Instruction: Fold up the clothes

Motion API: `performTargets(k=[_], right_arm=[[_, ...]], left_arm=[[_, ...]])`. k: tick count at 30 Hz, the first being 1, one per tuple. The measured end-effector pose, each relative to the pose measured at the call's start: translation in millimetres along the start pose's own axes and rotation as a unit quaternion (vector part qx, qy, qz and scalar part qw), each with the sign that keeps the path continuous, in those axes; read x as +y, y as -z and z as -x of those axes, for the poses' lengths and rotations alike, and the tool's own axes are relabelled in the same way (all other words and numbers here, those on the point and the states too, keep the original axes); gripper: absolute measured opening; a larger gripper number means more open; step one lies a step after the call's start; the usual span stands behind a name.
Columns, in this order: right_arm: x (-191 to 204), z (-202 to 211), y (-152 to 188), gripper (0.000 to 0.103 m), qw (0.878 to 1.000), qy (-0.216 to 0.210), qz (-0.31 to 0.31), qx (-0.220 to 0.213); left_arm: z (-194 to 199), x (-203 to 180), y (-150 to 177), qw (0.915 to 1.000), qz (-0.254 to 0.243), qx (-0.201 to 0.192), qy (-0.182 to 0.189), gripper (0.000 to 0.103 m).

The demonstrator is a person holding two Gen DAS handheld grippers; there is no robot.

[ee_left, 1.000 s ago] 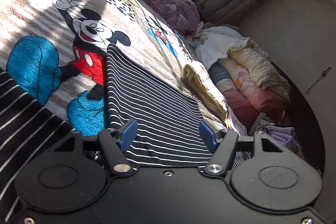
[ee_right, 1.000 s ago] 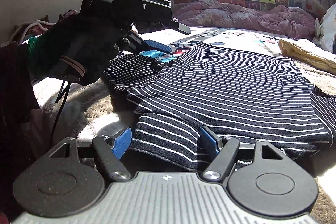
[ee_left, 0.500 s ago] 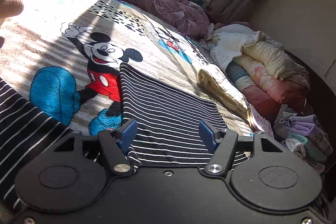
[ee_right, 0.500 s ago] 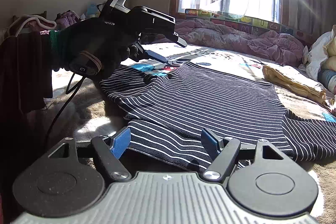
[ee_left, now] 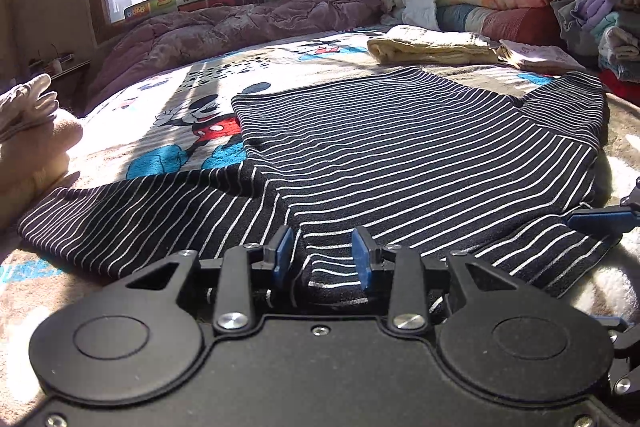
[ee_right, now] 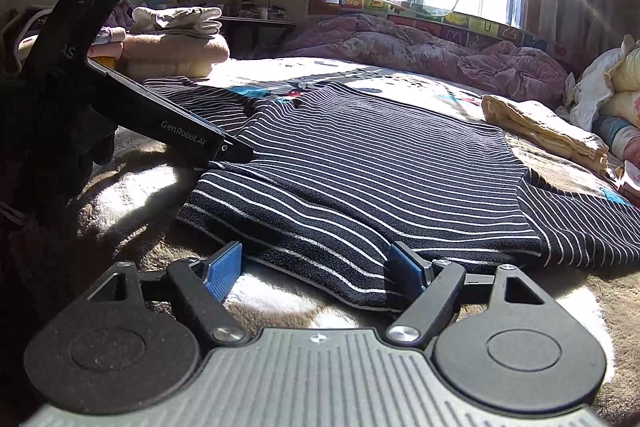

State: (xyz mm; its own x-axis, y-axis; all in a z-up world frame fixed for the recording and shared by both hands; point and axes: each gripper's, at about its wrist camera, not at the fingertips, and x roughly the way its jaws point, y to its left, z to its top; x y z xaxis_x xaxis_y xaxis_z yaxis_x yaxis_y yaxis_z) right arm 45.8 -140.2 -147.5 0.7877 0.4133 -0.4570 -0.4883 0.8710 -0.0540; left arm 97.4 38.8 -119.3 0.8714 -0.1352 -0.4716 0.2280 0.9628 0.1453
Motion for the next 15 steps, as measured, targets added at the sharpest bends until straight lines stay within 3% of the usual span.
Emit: performTargets(k=[7, 9, 10, 12, 15], right_arm=[[5.5, 15.9, 2.6, 0.079, 1.0, -0.006, 0.015, 0.015], [6.8, 24.2, 2.6, 0.078, 1.0, -0.012, 0.019, 0.017], [7.1, 29.9, 2.7, 0.078, 1.0, -0.016, 0.018, 0.017], [6.1, 40.4, 2.2, 0.077, 1.0, -0.022, 0.01, 0.014], [-5.8, 52.1, -1.3, 0.077, 0.999, -0.021, -0.036, 0.007]], left_arm=[[15.0, 0.8, 2.5, 0.9984, 0.057, -0.007, -0.005, 0.045], [19.3, 1.0, 3.2, 0.9973, 0.073, -0.009, -0.007, 0.058], [21.5, 1.1, 3.5, 0.9966, 0.081, -0.01, -0.007, 0.06], [26.9, -0.6, 1.7, 0.9931, 0.114, -0.011, 0.024, 0.068], [26.7, -0.8, -5.6, 0.9831, 0.163, 0.012, 0.082, 0.071]])
